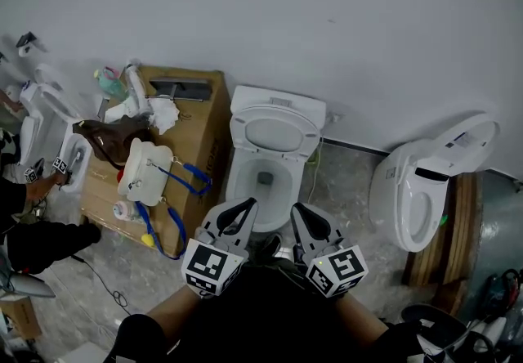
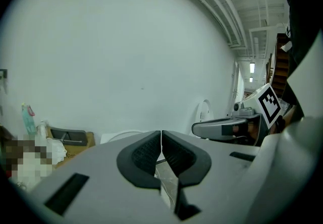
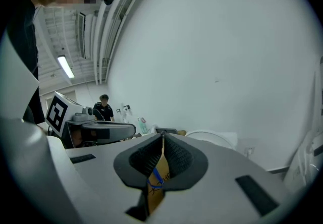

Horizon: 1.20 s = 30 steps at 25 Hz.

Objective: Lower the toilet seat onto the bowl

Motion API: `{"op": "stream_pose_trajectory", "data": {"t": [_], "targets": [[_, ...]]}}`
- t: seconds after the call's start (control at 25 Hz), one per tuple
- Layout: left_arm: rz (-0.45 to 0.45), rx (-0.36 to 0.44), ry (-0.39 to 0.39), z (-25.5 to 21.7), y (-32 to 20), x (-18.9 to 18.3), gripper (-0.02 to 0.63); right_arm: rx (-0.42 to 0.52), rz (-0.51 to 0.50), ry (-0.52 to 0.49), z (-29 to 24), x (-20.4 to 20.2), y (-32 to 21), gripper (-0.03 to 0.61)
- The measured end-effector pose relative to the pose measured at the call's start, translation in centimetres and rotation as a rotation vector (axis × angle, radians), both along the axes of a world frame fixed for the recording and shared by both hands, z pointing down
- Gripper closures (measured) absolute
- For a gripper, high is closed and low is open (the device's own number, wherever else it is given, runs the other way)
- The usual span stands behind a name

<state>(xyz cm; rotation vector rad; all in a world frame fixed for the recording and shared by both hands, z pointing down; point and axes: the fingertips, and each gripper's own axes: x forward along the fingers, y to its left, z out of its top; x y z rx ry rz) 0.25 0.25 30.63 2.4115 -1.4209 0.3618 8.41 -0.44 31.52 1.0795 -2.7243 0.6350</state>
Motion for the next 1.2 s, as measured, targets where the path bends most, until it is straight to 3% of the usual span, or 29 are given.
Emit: {"op": "stream_pose_trajectory", "data": {"t": [0.24, 0.36, 0.52, 0.84, 1.2], "targets": [[0.012, 0.025, -0.052, 0.8, -3.8, -2.3, 0.593, -0.028, 0.067, 0.002, 0.6, 0.1, -3.3, 0.545], [0.021, 0.082, -0.112, 1.0, -6.3, -4.0, 0.592, -0.018, 0.107, 0.024, 0.5, 0.1, -5.5, 0.545], [0.032, 0.149, -0.2, 1.6, -9.9, -6.6, 0.592, 0.017, 0.152, 0.097, 0.8, 0.4, -9.1, 0.545], [0.067, 0.118, -0.283, 5.0, -15.5, -10.4, 0.592, 0.085, 0.355, 0.283, 2.2, 2.1, -15.4, 0.545], [0.125, 0.118, -0.35, 8.0, -20.0, -11.3, 0.591, 0.149, 0.243, 0.539, 5.3, -0.6, -19.5, 0.545]]}}
